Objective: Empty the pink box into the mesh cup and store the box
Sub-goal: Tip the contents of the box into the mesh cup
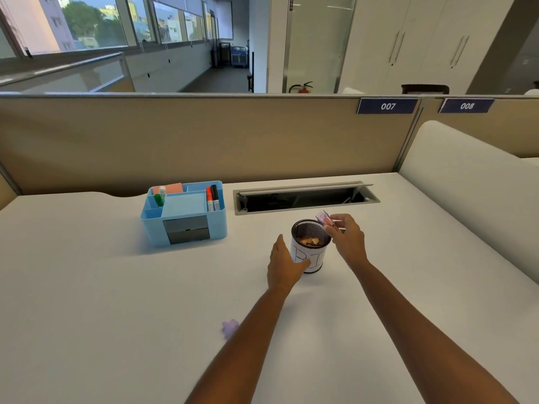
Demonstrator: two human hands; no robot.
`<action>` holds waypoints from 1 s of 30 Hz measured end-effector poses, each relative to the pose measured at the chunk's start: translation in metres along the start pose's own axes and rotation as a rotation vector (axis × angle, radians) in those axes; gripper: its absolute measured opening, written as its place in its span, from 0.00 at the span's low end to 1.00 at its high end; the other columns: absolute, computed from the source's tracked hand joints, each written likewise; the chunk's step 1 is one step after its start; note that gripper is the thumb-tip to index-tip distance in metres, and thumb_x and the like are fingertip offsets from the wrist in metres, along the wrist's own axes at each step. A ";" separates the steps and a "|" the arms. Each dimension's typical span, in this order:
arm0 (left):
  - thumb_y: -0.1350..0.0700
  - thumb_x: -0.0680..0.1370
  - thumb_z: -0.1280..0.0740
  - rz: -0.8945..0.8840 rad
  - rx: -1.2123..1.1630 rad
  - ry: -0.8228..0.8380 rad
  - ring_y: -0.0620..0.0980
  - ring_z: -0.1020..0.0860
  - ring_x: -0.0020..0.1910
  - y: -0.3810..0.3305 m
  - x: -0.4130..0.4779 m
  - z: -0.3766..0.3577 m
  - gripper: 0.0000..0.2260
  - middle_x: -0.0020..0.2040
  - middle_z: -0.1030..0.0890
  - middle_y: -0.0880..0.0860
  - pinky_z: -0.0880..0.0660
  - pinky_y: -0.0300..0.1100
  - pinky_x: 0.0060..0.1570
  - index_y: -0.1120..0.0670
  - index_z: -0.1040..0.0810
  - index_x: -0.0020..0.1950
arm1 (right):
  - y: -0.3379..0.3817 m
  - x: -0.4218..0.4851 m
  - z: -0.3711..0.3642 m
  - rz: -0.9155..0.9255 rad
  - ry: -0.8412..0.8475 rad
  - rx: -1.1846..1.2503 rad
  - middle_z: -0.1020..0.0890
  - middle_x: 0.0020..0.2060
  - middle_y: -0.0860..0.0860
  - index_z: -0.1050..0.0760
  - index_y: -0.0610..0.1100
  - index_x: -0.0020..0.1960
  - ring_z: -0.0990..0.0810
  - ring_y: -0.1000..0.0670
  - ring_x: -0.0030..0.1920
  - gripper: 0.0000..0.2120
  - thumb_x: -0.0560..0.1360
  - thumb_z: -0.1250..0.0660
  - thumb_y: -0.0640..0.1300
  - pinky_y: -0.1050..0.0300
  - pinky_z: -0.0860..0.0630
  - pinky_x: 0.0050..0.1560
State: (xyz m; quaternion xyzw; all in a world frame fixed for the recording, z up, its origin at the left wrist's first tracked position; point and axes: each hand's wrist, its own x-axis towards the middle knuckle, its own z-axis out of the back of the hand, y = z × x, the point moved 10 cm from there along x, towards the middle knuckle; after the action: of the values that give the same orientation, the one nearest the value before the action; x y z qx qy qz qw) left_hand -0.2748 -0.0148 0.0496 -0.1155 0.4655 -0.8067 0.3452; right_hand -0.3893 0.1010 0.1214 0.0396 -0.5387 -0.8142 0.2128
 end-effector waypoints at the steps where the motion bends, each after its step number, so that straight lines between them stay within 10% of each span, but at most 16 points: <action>1: 0.51 0.72 0.30 0.008 -0.021 0.004 0.57 0.43 0.74 -0.002 0.003 -0.003 0.39 0.76 0.45 0.56 0.39 0.53 0.71 0.56 0.51 0.74 | 0.000 0.001 -0.001 0.004 0.003 -0.014 0.22 0.58 0.37 0.30 0.36 0.59 0.23 0.39 0.56 0.15 0.74 0.35 0.39 0.54 0.26 0.48; 30: 0.50 0.64 0.23 -0.075 -0.083 -0.121 0.56 0.34 0.69 0.000 0.019 -0.005 0.40 0.69 0.32 0.57 0.34 0.56 0.69 0.57 0.41 0.69 | 0.030 0.016 -0.020 0.055 0.272 -0.461 0.20 0.55 0.39 0.23 0.36 0.53 0.23 0.42 0.55 0.11 0.72 0.32 0.37 0.57 0.30 0.49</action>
State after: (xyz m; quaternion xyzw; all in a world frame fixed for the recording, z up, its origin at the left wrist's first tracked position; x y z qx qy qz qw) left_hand -0.2916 -0.0245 0.0444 -0.1954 0.4725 -0.7905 0.3372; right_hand -0.3893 0.0677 0.1424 0.0847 -0.3063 -0.8965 0.3088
